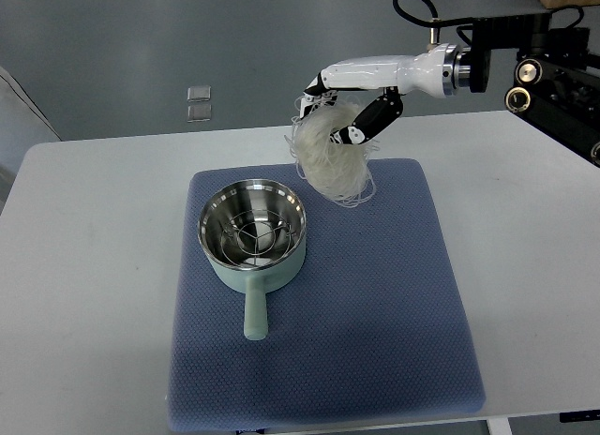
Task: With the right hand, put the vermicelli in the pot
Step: 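Lift the vermicelli with the right hand and carry it over the saucepan, then lower the vermicelli into the saucepan and open the right hand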
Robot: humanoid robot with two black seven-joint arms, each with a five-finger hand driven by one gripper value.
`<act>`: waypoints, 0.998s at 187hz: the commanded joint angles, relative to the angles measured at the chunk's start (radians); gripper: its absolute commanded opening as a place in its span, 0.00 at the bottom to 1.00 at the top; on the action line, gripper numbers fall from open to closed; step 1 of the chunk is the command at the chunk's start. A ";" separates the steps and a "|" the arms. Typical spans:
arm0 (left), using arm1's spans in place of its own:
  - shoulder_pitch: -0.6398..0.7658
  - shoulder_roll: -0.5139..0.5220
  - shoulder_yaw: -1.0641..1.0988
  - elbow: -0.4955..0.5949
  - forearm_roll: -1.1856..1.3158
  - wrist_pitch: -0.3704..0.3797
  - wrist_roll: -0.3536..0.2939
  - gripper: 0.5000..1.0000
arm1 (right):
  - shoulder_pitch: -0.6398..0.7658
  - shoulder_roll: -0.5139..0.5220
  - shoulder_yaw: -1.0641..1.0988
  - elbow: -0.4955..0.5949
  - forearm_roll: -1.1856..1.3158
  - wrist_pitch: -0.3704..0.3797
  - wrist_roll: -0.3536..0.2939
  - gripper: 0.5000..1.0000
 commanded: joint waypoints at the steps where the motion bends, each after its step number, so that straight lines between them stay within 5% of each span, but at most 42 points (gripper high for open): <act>1: 0.000 0.000 0.000 0.000 0.000 0.000 0.000 1.00 | 0.011 0.084 -0.002 -0.044 -0.001 -0.009 -0.003 0.05; 51: 0.000 0.000 0.000 0.000 0.000 0.000 0.000 1.00 | -0.021 0.262 -0.002 -0.167 -0.012 -0.058 -0.015 0.08; 137: 0.000 0.000 0.000 0.000 0.000 0.000 0.000 1.00 | -0.102 0.353 -0.020 -0.236 -0.016 -0.163 -0.017 0.19; 165: 0.000 0.000 0.000 0.000 0.000 0.000 0.000 1.00 | -0.121 0.371 -0.021 -0.252 -0.016 -0.183 -0.017 0.32; 187: 0.000 0.000 0.000 0.000 0.000 0.000 0.000 1.00 | -0.135 0.373 -0.020 -0.266 -0.016 -0.187 -0.034 0.51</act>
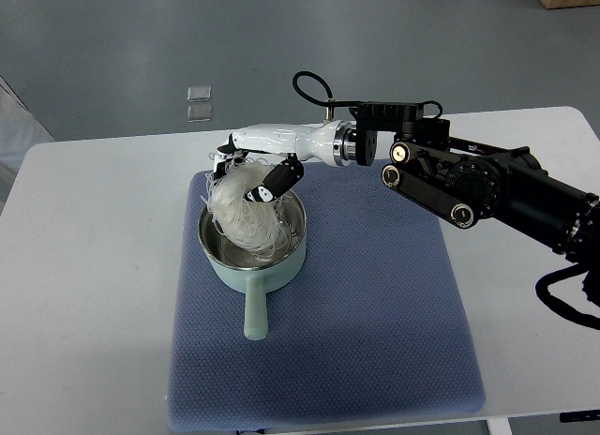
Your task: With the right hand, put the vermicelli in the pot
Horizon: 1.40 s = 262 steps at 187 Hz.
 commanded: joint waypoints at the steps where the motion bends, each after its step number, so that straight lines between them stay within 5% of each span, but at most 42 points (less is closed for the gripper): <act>1: 0.000 0.000 0.000 0.000 0.000 0.000 0.000 1.00 | -0.011 0.001 0.001 -0.009 0.000 -0.004 -0.013 0.52; 70: 0.000 0.000 0.000 0.000 0.000 0.000 0.000 1.00 | -0.025 0.001 0.003 -0.006 0.005 0.001 -0.014 0.79; 169: 0.000 0.000 0.000 0.000 0.000 0.000 0.000 1.00 | -0.046 -0.008 0.244 -0.015 0.207 -0.010 -0.014 0.84; 212: 0.000 0.000 0.000 0.000 0.000 0.000 0.000 1.00 | -0.132 0.015 0.346 -0.070 0.400 -0.149 -0.016 0.84; 262: 0.000 0.000 0.000 0.000 0.000 0.000 0.000 1.00 | -0.137 0.018 0.374 -0.207 0.906 -0.257 -0.016 0.84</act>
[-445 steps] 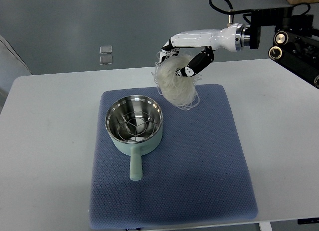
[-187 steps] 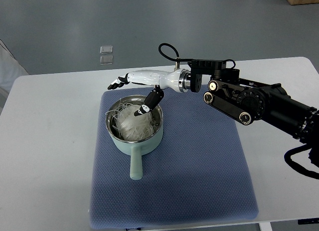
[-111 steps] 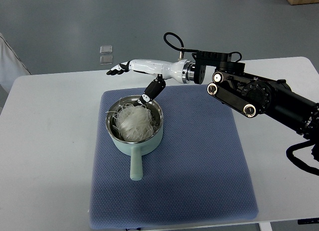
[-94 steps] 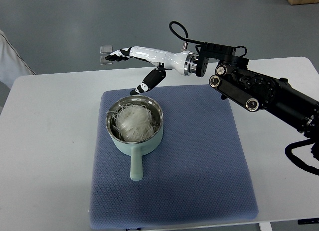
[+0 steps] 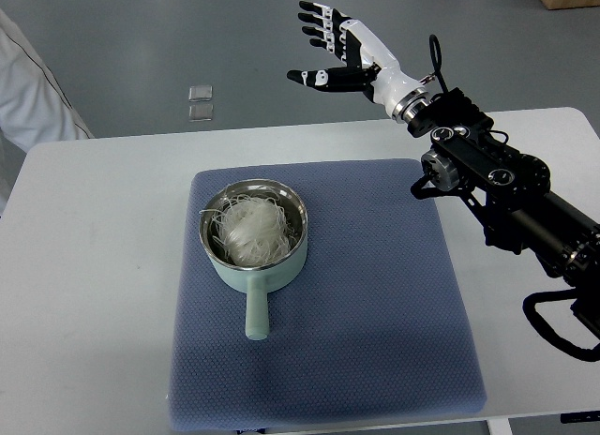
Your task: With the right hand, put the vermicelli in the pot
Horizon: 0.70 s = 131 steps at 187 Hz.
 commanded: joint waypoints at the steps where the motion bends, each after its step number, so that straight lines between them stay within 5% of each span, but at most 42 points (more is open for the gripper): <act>1: 0.000 0.000 0.000 0.000 0.000 0.000 0.000 1.00 | 0.001 -0.002 0.002 -0.044 0.180 -0.036 0.002 0.84; 131: 0.000 0.000 -0.002 0.000 0.000 0.000 0.000 1.00 | -0.129 -0.040 -0.001 -0.179 0.640 -0.002 -0.021 0.84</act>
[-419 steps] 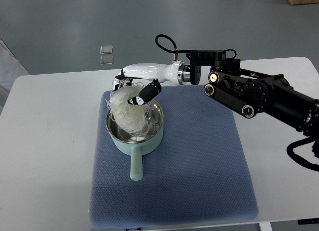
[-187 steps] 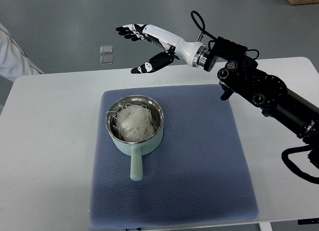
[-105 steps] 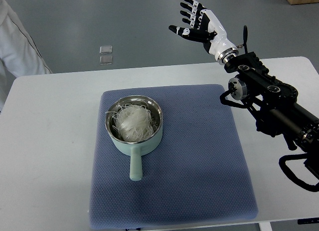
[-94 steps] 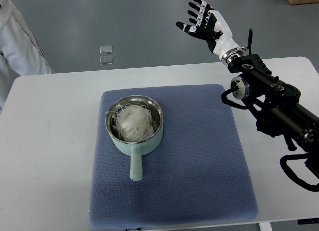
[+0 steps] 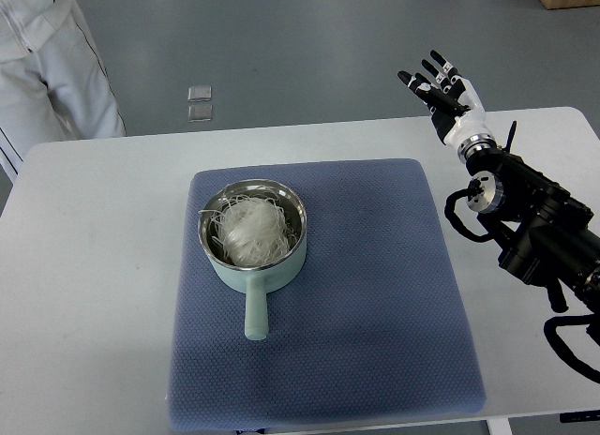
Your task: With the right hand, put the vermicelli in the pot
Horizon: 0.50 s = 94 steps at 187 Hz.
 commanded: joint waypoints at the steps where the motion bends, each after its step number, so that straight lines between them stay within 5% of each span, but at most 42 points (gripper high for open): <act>1: 0.000 0.000 0.000 0.000 0.000 -0.002 0.000 1.00 | -0.021 0.000 -0.002 0.000 0.016 0.006 0.008 0.84; 94: 0.000 0.000 0.000 0.000 0.000 -0.002 0.000 1.00 | -0.082 -0.026 -0.011 -0.002 0.012 0.029 0.080 0.86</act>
